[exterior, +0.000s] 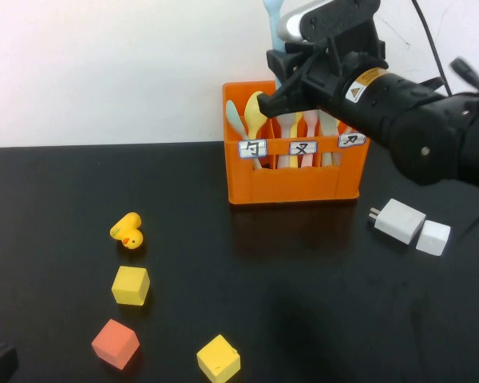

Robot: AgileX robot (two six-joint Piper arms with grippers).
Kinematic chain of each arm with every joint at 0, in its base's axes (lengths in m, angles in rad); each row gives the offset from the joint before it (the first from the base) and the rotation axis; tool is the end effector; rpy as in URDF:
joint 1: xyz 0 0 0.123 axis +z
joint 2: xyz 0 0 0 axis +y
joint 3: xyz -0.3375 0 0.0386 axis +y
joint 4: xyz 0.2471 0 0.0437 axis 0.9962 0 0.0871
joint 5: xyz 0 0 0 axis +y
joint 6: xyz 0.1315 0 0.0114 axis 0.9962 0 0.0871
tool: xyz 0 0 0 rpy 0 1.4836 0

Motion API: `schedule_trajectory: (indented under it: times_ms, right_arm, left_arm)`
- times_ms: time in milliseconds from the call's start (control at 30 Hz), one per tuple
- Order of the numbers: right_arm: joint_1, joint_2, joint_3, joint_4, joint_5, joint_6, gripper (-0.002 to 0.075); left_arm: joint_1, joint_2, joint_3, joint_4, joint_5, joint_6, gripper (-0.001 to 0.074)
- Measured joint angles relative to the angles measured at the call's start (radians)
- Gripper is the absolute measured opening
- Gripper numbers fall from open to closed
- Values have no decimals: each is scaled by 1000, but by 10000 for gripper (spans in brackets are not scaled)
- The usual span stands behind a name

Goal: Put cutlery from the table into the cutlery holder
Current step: Place the fork on the box

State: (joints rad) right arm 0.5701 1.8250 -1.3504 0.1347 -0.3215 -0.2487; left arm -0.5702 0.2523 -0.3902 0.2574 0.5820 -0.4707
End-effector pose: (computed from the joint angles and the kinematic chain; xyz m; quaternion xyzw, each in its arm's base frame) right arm 0.4185 0.2617 0.3568 -0.2338 0.6925 0.1369 0.6686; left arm 0.0476 -0.0086 0.2780 0.0883 0.8112 -0.1779 0.5500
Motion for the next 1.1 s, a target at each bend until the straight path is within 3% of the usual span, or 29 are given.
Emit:
schedule_trajectory:
  times_ms: [300,1100]
  right_arm:
    - [0,110,0,77,-208,-2,168]
    - [0,208,2,197,-256,-67,167]
  left_arm:
    - [0,0,0,2,0,0,-1]
    - [0,0,0,2,0,0,-1]
